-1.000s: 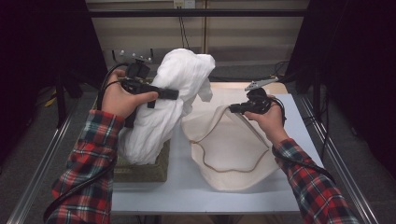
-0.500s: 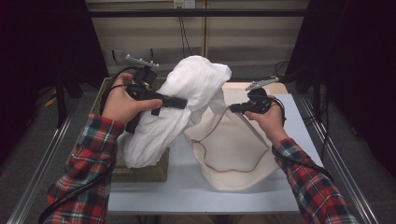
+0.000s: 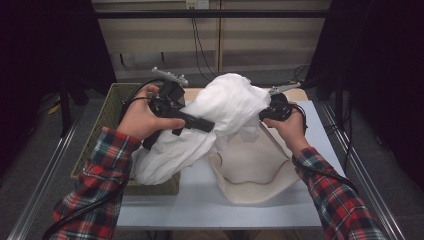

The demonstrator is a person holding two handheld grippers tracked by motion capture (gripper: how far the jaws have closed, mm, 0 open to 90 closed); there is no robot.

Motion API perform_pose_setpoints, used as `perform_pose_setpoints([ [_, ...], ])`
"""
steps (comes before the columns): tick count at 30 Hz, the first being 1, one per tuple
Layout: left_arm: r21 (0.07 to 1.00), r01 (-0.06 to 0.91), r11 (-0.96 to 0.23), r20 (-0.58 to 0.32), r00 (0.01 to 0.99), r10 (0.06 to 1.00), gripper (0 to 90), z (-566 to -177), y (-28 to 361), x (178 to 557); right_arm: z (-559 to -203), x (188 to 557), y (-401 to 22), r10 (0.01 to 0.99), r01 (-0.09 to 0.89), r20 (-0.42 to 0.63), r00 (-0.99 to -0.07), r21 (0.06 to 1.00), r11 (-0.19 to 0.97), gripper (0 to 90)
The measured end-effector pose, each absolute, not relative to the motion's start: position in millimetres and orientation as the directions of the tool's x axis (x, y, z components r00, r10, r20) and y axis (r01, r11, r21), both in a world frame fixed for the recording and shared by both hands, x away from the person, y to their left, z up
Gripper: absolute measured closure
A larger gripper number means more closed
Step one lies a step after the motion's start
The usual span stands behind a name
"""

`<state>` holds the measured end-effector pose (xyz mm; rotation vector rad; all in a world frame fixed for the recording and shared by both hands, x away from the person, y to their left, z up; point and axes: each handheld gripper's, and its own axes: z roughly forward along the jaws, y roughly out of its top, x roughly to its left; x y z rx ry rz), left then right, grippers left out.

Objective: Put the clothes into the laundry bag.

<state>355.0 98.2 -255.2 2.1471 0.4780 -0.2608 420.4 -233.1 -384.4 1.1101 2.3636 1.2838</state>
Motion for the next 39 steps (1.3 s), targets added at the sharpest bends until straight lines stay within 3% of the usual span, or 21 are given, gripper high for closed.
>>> perform_pose_setpoints([
  [6,0.709,0.387,-0.59,-0.357,0.918,0.173,59.6,-264.1,81.8,349.9,-379.5,421.0,-233.2,0.721,0.508,0.141,-0.678,0.8,0.321,88.8],
  [18,0.661,0.406,-0.631,-0.367,0.909,0.2,59.3,-285.0,62.0,353.5,-361.8,417.2,-233.8,0.72,0.482,0.126,-0.683,0.818,0.313,88.9],
  [29,0.623,0.46,-0.633,-0.327,0.888,0.323,59.3,-295.1,60.0,360.5,-343.0,411.3,-237.3,0.726,0.456,0.102,-0.68,0.834,0.311,88.9],
  [32,0.617,0.448,-0.646,-0.252,0.891,0.378,59.3,-294.4,62.3,363.7,-336.7,410.1,-237.0,0.734,0.453,0.094,-0.673,0.836,0.308,88.9],
  [36,0.631,0.441,-0.638,-0.263,0.895,0.359,59.4,-292.3,65.8,364.2,-330.7,409.3,-236.5,0.732,0.442,0.083,-0.676,0.841,0.313,88.9],
  [39,0.65,0.396,-0.649,-0.286,0.918,0.274,59.4,-289.5,62.4,357.6,-331.6,410.5,-235.4,0.727,0.44,0.087,-0.681,0.842,0.312,88.9],
])
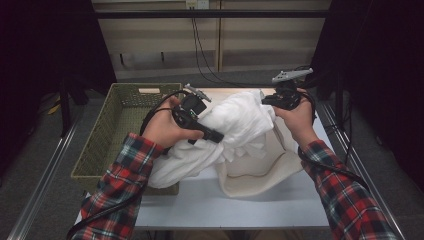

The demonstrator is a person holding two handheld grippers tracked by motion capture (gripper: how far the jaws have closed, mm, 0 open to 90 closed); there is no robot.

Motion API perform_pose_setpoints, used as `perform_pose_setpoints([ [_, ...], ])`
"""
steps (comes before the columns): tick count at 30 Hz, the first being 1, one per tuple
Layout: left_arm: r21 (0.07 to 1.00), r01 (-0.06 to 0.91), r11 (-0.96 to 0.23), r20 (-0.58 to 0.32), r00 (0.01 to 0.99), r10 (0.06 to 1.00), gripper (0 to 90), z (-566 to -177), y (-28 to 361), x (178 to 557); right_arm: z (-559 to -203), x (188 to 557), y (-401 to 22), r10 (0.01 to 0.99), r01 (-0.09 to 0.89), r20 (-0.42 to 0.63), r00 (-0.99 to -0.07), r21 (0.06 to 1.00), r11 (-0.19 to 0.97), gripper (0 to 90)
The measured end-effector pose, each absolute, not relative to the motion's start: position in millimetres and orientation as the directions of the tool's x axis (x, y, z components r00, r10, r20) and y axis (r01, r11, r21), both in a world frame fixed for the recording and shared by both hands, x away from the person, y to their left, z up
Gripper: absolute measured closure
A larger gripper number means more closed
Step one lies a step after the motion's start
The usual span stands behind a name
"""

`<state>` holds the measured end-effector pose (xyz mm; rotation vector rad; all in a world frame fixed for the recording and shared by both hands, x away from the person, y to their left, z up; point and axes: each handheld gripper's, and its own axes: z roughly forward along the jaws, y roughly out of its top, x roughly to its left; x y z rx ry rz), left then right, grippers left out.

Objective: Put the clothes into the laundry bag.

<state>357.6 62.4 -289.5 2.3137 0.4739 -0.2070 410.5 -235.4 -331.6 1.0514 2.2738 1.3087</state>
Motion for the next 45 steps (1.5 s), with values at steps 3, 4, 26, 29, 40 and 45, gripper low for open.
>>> perform_pose_setpoints([
  [3,0.66,0.353,-0.664,-0.298,0.933,0.2,59.3,-286.7,56.4,349.1,-334.4,412.4,-233.9,0.727,0.443,0.094,-0.68,0.843,0.305,88.9],
  [4,0.66,0.348,-0.666,-0.306,0.934,0.184,59.3,-287.1,53.9,346.5,-335.5,413.0,-233.1,0.724,0.443,0.099,-0.682,0.844,0.302,88.9],
  [26,0.574,0.532,-0.622,-0.195,0.827,0.527,59.4,-307.1,36.7,370.3,-324.4,402.8,-232.7,0.713,0.42,0.098,-0.694,0.86,0.29,88.9],
  [29,0.584,0.539,-0.607,-0.199,0.82,0.537,59.4,-303.4,34.7,369.1,-323.0,402.0,-232.0,0.711,0.418,0.103,-0.696,0.863,0.284,88.9],
  [40,0.546,0.54,-0.641,-0.218,0.83,0.513,59.3,-309.0,13.3,366.2,-323.2,403.6,-226.7,0.711,0.418,0.103,-0.696,0.863,0.285,88.9],
  [45,0.528,0.556,-0.643,-0.2,0.816,0.542,59.4,-314.6,5.7,371.6,-323.2,402.5,-226.4,0.705,0.418,0.103,-0.701,0.861,0.289,88.9],
])
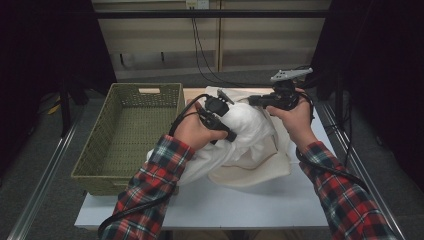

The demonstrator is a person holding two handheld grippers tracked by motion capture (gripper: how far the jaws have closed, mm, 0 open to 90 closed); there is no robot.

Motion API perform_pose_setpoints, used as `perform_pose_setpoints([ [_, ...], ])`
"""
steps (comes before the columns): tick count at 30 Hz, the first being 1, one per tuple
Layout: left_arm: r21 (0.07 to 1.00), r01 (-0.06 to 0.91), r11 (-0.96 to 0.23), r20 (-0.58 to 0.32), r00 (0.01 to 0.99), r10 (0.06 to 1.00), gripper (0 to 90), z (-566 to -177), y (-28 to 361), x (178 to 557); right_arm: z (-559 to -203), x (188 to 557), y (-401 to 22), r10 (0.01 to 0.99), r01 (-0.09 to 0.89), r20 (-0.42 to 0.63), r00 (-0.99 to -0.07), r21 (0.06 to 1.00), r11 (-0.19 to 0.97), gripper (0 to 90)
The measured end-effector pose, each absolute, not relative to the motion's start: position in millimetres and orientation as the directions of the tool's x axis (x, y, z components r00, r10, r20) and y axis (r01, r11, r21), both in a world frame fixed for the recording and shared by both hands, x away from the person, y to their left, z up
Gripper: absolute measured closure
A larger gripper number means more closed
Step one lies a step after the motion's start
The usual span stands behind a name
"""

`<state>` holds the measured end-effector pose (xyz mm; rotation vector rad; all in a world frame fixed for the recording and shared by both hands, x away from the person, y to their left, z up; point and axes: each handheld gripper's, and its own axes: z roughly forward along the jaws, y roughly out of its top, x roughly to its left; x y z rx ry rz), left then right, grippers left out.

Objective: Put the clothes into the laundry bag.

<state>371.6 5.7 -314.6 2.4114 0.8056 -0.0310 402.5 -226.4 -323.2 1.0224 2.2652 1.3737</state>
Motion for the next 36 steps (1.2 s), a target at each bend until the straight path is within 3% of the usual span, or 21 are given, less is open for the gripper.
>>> perform_pose_setpoints([
  [7,0.518,0.603,-0.607,-0.237,0.783,0.576,59.4,-323.2,-6.5,380.6,-325.8,402.9,-225.8,0.704,0.422,0.109,-0.701,0.86,0.287,88.9],
  [13,0.531,0.653,-0.54,-0.204,0.717,0.666,59.4,-330.2,-2.7,388.3,-325.3,400.8,-229.7,0.701,0.423,0.109,-0.704,0.858,0.291,88.9],
  [19,0.587,0.644,-0.491,-0.134,0.675,0.725,59.8,-327.7,1.0,391.0,-325.1,400.2,-229.5,0.697,0.419,0.116,-0.708,0.863,0.282,89.0],
  [31,0.583,0.637,-0.504,-0.246,0.73,0.638,59.7,-319.9,-4.8,380.1,-319.5,403.3,-227.1,0.702,0.415,0.118,-0.702,0.869,0.269,88.9],
  [36,0.563,0.632,-0.532,-0.251,0.744,0.619,59.4,-323.6,-13.2,378.2,-319.4,403.0,-227.6,0.707,0.421,0.117,-0.698,0.865,0.272,89.0],
])
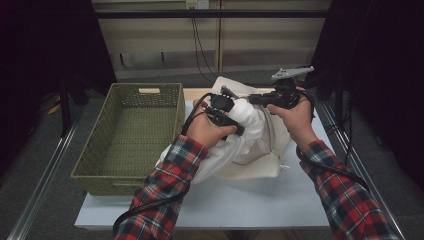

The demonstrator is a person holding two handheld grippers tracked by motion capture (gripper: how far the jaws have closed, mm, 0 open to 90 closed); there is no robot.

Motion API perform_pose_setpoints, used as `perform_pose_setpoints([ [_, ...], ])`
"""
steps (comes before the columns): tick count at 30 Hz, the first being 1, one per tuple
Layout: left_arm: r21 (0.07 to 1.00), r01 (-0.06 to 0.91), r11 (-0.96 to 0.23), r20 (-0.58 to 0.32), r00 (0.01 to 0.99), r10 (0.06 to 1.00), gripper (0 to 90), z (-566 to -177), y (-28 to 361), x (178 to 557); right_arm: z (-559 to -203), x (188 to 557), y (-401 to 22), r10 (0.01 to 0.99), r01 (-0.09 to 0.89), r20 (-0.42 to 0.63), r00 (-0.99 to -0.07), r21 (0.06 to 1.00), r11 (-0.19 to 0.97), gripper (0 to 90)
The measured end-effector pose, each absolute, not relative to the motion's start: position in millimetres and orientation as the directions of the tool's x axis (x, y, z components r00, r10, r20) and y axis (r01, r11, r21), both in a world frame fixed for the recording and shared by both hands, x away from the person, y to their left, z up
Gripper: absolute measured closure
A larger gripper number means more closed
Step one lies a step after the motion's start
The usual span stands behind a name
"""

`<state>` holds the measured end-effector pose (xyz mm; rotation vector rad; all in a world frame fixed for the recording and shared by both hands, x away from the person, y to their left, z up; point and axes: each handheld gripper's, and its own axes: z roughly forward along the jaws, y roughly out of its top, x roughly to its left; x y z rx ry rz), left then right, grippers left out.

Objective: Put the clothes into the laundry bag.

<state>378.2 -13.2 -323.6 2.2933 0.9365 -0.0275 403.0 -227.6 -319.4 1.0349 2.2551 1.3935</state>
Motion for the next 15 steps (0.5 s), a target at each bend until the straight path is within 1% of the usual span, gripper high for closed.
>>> perform_pose_setpoints([
  [6,0.537,0.668,-0.514,-0.24,0.706,0.667,59.2,-341.3,-15.4,386.5,-319.6,399.9,-228.1,0.7,0.417,0.118,-0.704,0.867,0.272,89.0],
  [12,0.561,0.689,-0.46,-0.226,0.662,0.715,59.1,-346.9,-12.1,396.1,-316.9,397.9,-226.7,0.692,0.409,0.113,-0.713,0.868,0.28,89.0],
  [15,0.588,0.703,-0.401,-0.243,0.626,0.741,58.8,-349.0,-12.0,397.8,-317.5,397.3,-224.5,0.688,0.407,0.115,-0.717,0.87,0.279,89.0],
])
